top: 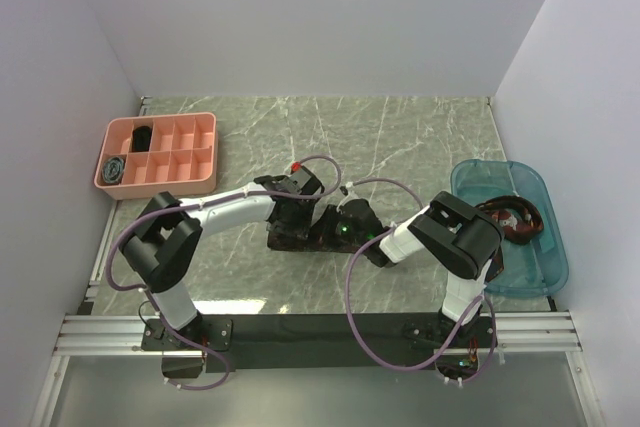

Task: Roll the ties
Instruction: Roll the tie

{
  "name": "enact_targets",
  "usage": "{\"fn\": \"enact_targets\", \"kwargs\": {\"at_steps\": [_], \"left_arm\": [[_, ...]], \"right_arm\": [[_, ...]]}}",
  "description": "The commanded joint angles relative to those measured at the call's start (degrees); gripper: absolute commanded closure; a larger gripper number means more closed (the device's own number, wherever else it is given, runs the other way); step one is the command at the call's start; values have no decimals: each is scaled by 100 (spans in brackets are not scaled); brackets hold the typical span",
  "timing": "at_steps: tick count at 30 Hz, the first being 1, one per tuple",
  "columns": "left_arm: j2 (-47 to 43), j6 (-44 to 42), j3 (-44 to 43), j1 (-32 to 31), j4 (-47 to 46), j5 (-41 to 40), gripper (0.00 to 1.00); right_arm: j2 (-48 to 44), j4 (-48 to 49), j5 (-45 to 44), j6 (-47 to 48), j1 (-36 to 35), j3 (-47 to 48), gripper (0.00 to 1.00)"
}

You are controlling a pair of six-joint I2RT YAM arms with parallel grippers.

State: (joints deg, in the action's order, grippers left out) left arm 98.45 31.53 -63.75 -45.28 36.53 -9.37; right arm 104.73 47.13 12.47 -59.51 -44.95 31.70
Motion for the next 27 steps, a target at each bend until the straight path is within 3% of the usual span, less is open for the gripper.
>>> {"fn": "enact_targets", "kwargs": {"at_steps": [1,5,9,15,19,27], "left_arm": [[-63,187,222,-69,-252,462,38],[-212,266,292,-69,-401,541,35],[-450,301,415,-69,-603,585,31],[-923,389,731,-69,-990,576,19],[-1135,442,969,-69,-1236,489,21],[-1337,442,1066,-87,-1578,532,28]], "right_arm": [[-216,305,-16,158,39,-94,85],[-426,375,-95,194,56,-252,80],[-567,525,-87,176,74,-358,64],[-533,814,150,124,83,-270,50],[-401,912,291,88,83,-217,50],[-304,991,484,185,74,-138,62]]}}
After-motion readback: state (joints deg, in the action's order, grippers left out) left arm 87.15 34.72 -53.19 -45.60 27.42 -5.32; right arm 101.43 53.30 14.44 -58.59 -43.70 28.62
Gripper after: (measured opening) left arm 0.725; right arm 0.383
